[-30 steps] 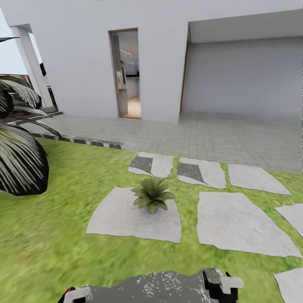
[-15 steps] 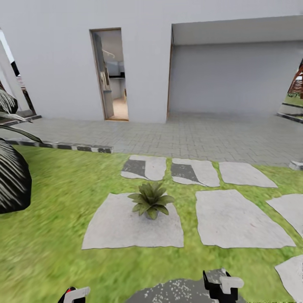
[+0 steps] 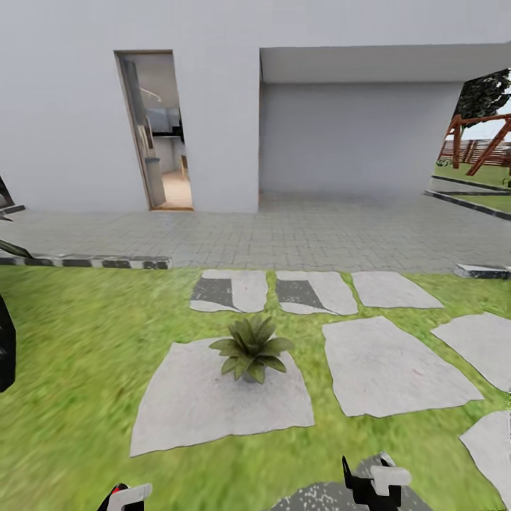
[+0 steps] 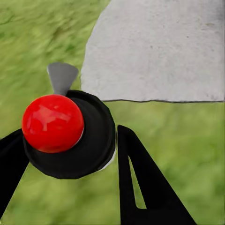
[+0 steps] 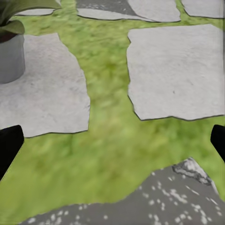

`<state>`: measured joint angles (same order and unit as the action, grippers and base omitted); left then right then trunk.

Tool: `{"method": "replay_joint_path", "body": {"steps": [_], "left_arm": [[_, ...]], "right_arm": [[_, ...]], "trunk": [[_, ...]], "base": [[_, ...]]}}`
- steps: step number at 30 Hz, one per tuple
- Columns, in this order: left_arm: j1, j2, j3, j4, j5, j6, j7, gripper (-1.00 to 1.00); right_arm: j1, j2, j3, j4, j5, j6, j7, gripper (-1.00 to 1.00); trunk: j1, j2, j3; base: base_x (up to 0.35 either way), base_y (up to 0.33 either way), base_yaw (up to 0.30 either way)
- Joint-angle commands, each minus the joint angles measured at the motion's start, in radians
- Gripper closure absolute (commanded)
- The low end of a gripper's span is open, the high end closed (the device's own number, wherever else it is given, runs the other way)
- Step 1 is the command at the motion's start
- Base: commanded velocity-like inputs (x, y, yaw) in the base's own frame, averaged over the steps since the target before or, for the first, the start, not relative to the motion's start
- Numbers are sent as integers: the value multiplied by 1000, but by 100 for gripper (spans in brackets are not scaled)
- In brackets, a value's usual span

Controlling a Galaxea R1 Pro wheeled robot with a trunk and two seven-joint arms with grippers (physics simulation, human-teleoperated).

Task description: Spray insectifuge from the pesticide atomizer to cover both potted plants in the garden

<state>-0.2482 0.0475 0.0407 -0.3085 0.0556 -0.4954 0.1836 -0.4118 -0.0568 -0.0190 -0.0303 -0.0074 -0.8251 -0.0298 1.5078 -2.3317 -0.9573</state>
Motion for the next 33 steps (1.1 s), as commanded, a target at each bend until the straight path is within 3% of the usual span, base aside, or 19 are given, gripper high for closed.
{"method": "replay_joint_path", "body": {"steps": [1,6,23,33], "left_arm": [[0,0,-1,1,5,-4,-1,100],[0,0,-1,0,4,-3,-1,100],[0,0,-1,2,6,-3,-1,100],[0,0,-1,1,5,-3,-1,100]], "right_arm": [[-1,0,-1,1,0,-3,-1,-100],[-1,0,-1,1,0,-3,-1,-100],[-1,0,-1,1,0,-3,-1,-100],[-1,0,-1,1,0,-3,-1,-100]], "trunk": [[0,0,0],[0,0,1],[0,0,1],[0,0,6]], "base": [[225,272,-248],[235,257,-174],[244,176,-13],[168,121,-220]]}}
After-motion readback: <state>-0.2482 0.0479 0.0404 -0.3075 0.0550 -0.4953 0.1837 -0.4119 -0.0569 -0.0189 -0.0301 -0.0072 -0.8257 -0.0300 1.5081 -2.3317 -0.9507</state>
